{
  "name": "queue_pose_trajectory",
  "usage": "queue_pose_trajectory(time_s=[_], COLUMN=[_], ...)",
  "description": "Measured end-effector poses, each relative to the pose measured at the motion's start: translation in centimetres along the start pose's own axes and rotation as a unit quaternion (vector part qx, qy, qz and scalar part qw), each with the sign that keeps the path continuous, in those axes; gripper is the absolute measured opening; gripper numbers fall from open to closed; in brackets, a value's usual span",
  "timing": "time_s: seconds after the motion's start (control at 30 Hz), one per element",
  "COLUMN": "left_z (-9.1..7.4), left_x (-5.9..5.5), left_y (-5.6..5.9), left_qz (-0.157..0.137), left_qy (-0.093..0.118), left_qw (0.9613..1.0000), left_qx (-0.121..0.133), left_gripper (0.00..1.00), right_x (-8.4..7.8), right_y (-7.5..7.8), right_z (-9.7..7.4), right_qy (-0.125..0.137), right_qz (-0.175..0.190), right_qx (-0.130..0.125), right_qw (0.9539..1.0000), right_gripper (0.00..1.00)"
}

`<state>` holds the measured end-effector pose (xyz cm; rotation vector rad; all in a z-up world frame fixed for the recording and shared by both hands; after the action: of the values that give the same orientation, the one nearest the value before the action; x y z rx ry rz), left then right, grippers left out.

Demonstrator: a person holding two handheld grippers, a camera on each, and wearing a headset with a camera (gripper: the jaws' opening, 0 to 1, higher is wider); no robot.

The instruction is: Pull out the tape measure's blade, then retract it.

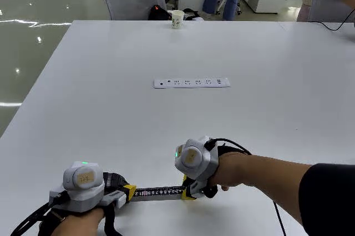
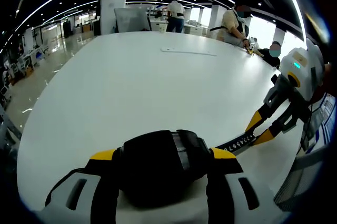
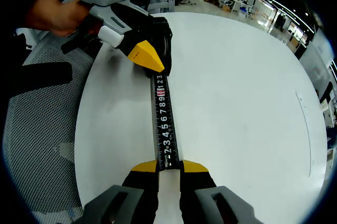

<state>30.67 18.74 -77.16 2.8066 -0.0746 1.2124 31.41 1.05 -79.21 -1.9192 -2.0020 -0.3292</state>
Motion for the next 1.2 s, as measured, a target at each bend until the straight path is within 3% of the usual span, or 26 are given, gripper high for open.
queue_pose_trajectory(time_s=[0.83,1.2], left_z=[0.0,0.0], left_x=[0.0,0.0], left_y=[0.0,0.0], left_qz=[0.001,0.0], left_qy=[-0.002,-0.002], left_qw=[1.0,1.0], left_qx=[0.0,0.0], left_gripper=[0.63,0.63], right_x=[0.7,1.1], right_y=[0.0,-0.2], right_z=[0.4,0.5], right_qy=[0.003,0.017], right_qz=[-0.004,-0.015], right_qx=[0.002,0.0], right_qw=[1.0,0.9997], right_gripper=[0.12,0.12])
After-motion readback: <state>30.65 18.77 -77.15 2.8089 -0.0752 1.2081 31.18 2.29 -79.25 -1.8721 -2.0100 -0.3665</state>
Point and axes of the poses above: the centre of the closed fingertips' face, and the gripper's own axes: z roughly forward along the fingers, y roughly to its right, x roughly out of its top, the point moved 2 cm from there along -z, roughly backward along the fingers, and after that the axes turned 3 degrees about x, right-handed, at the moved point
